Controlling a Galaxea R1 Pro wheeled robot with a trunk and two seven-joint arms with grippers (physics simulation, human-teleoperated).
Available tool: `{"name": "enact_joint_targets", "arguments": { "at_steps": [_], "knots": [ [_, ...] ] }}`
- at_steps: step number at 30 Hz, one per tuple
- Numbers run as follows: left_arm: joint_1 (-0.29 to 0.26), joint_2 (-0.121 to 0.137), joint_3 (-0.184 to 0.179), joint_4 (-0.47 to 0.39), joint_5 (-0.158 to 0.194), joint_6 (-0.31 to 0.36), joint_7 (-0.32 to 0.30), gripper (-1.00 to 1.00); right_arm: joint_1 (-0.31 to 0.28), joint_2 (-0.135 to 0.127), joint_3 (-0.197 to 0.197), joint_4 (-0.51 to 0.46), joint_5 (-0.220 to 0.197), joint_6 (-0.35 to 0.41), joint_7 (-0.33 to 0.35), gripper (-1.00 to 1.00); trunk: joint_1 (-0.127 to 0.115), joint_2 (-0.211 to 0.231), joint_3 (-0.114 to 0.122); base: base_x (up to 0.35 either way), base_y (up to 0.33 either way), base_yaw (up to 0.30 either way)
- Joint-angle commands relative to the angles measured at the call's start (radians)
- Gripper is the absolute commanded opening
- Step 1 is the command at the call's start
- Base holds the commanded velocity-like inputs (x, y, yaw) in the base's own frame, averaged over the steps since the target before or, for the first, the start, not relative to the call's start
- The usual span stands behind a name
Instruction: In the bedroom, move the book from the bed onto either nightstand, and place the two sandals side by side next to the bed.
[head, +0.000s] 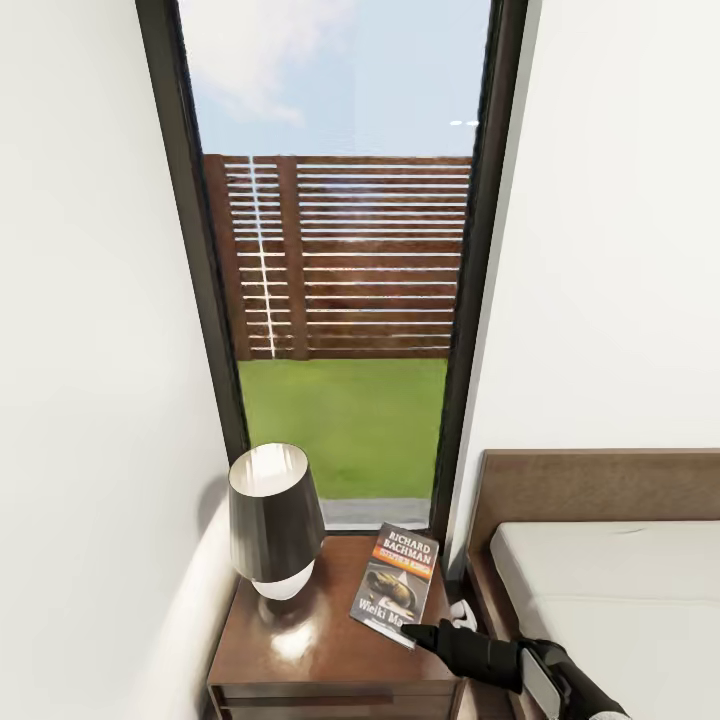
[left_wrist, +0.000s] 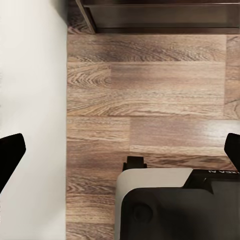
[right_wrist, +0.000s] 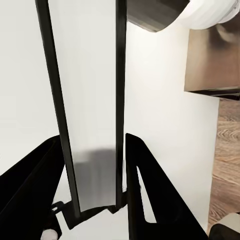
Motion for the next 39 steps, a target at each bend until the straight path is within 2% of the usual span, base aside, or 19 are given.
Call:
{"name": "enact_joint_targets", "arguments": {
  "at_steps": [1, 9, 17, 23, 26, 31, 32, 35, 39],
  "knots": [
    [0.0, 0.0, -0.007, 0.001, 0.008, -0.004, 0.003, 1.0, -0.001, 0.0, -0.012, 0.0, -0.005, 0.009, 0.0, -1.0, 0.0, -0.001, 0.0, 0.0, 0.0, 0.0],
    [0.0, 0.002, -0.007, 0.001, 0.008, -0.004, 0.002, 1.0, -0.011, 0.0, -0.074, 0.0, -0.031, 0.038, -0.003, -1.0, 0.0, -0.001, 0.0, 0.0, 0.0, 0.0],
    [0.0, 0.003, -0.007, 0.001, 0.008, -0.006, 0.004, 1.0, -0.029, 0.0, -0.093, 0.0, -0.046, 0.07, -0.003, -1.0, 0.0, -0.001, 0.0, 0.0, 0.0, 0.0],
    [0.0, 0.002, -0.007, 0.001, 0.008, -0.008, 0.003, 1.0, -0.053, 0.001, -0.1, 0.005, -0.079, 0.082, -0.009, -1.0, 0.0, -0.001, 0.0, 0.0, 0.0, 0.0],
    [0.0, 0.001, -0.007, 0.001, 0.008, -0.009, 0.003, 1.0, -0.059, 0.003, -0.101, 0.007, -0.098, 0.085, -0.031, -1.0, 0.0, -0.001, 0.0, 0.0, 0.0, 0.0],
    [0.0, 0.002, -0.007, 0.001, 0.008, -0.009, 0.002, 1.0, -0.067, 0.025, -0.102, 0.007, -0.162, 0.087, -0.145, -1.0, 0.0, -0.001, 0.0, 0.0, 0.0, 0.0],
    [0.0, 0.002, -0.007, 0.001, 0.008, -0.009, 0.002, 1.0, -0.067, 0.025, -0.102, 0.007, -0.162, 0.087, -0.145, -1.0, 0.0, -0.001, 0.0, 0.0, 0.0, 0.0],
    [0.0, 0.004, -0.007, 0.001, 0.008, -0.009, 0.001, 1.0, -0.068, 0.04, -0.101, 0.005, -0.198, 0.088, -0.2, -1.0, 0.0, -0.001, 0.0, 0.0, 0.0, 0.0],
    [0.0, 0.004, -0.007, 0.001, 0.008, -0.009, 0.0, 1.0, -0.069, 0.05, -0.101, 0.004, -0.218, 0.088, -0.232, -1.0, 0.0, -0.001, 0.0, 0.0, 0.0, 0.0]
  ]
}}
